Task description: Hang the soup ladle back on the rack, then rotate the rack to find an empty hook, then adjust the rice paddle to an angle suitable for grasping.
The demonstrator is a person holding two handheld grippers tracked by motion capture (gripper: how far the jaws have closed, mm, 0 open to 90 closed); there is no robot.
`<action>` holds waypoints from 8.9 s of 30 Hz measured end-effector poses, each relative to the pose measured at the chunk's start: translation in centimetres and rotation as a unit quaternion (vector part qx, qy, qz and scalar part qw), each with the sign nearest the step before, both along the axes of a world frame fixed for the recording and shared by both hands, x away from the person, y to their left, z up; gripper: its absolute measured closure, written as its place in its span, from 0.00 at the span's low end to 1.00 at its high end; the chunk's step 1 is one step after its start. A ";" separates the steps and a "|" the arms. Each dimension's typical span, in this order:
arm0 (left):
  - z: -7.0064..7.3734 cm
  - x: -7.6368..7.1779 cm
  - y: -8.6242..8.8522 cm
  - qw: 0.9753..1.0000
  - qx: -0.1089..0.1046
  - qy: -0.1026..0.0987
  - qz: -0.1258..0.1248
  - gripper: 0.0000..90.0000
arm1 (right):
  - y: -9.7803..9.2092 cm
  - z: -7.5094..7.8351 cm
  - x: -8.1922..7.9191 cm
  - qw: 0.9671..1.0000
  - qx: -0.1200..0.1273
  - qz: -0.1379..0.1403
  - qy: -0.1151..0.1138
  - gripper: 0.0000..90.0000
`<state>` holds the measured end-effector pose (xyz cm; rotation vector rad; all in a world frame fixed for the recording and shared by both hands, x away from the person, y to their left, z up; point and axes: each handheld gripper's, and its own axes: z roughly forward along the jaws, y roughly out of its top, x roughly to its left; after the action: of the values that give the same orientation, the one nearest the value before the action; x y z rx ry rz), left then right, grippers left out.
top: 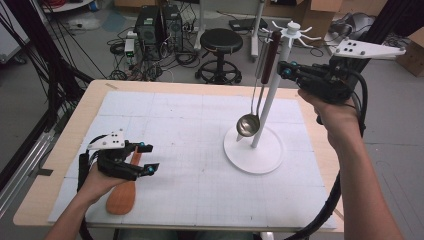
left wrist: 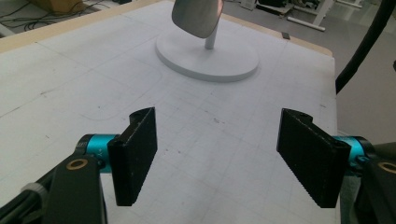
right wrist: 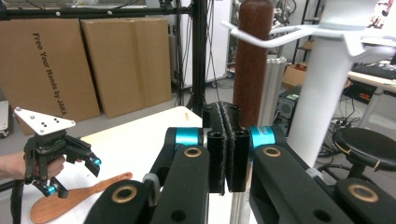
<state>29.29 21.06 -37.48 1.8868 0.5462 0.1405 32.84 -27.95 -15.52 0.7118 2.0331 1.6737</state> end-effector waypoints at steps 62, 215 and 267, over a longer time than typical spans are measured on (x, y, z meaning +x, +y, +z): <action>-0.7 0.3 -0.1 0.999 0.028 0.013 0.038 0.08 | -0.2 3.4 0.0 1.000 0.012 -0.006 -0.028 0.99; -1.1 0.8 3.0 0.995 0.041 0.005 0.086 0.37 | 0.7 -16.6 -2.8 0.998 0.028 0.010 0.061 0.27; -6.5 2.3 6.5 0.971 0.151 0.067 0.172 1.00 | 0.2 -23.5 -4.2 0.995 0.004 -0.019 0.099 0.21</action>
<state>31.59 27.55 -43.99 2.0910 0.9909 0.3420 28.60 -27.75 -39.06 0.9484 2.1312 1.6472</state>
